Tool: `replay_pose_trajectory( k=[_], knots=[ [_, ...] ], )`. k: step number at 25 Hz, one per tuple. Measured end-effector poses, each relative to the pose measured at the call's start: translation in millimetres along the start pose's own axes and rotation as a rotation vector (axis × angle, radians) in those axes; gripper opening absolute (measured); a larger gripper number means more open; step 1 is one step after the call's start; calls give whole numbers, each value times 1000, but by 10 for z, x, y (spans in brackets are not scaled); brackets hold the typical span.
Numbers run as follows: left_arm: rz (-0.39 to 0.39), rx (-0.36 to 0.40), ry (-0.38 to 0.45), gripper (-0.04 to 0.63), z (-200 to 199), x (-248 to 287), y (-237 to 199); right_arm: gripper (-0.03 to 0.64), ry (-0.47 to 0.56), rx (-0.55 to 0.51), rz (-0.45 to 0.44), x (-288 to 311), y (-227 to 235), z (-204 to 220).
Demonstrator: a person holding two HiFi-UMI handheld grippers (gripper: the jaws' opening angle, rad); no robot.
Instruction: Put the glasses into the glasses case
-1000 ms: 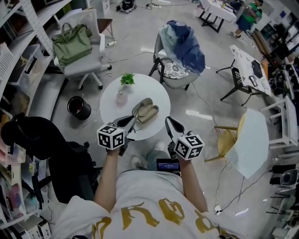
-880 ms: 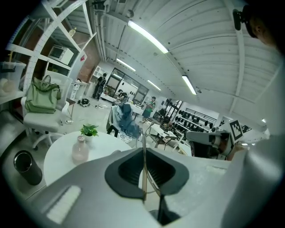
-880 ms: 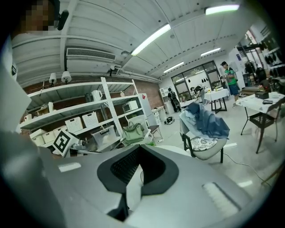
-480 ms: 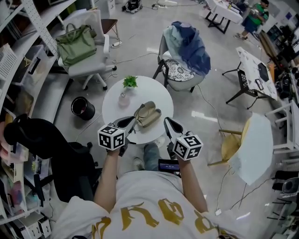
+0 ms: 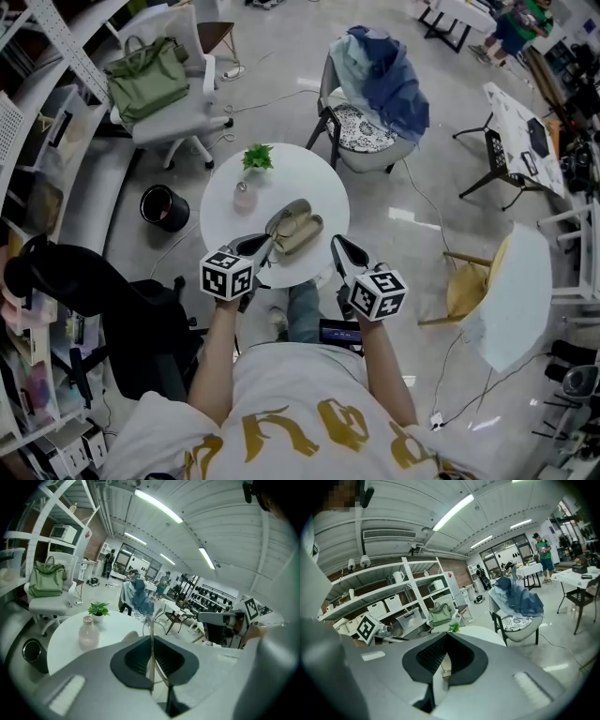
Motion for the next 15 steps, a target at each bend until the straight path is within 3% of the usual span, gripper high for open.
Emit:
replay_pose_trajectory(
  k=[15],
  knots=[
    [-15, 35, -106, 18, 65, 521, -185, 26, -106, 27, 24, 232, 385, 131]
  ],
)
Point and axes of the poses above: the fingertips, and each gripper's own axes: x forward along the fingers, y to its right, z out of its underside, the point moved 9 cm from there along -x, backward along the fingers, and after that the axes turned 10 degrees about -z, right-handed, at the moved point
